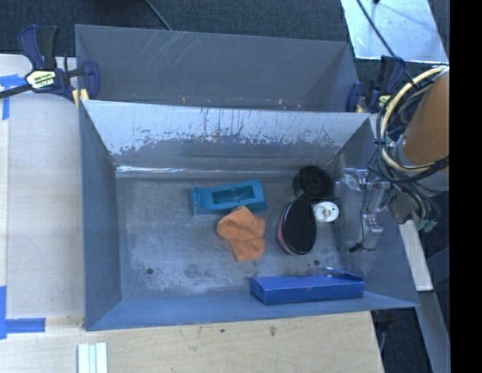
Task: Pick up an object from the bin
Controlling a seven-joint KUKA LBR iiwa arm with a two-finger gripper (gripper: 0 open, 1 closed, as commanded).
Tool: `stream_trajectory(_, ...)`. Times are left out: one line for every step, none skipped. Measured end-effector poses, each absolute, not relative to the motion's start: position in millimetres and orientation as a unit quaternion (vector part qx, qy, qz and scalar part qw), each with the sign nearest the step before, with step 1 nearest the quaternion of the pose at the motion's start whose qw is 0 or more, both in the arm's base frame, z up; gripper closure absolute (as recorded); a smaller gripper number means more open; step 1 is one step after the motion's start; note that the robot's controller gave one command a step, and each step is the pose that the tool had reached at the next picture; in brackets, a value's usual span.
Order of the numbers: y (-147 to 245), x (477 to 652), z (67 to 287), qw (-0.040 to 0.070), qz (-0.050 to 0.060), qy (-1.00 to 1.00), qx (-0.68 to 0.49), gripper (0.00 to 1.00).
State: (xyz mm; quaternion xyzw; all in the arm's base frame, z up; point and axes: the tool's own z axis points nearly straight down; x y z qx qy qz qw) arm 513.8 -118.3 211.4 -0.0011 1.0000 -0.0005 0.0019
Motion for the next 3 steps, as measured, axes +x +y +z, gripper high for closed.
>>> stream_trajectory(-118,513.8,211,0.002,0.0,1.0,-0.001,0.0)
stream_trajectory(-94,537.3,180,0.004,-0.001,1.0,-0.031,0.0)
stream_trajectory(-85,542.8,168,0.003,-0.001,0.999,-0.041,0.0)
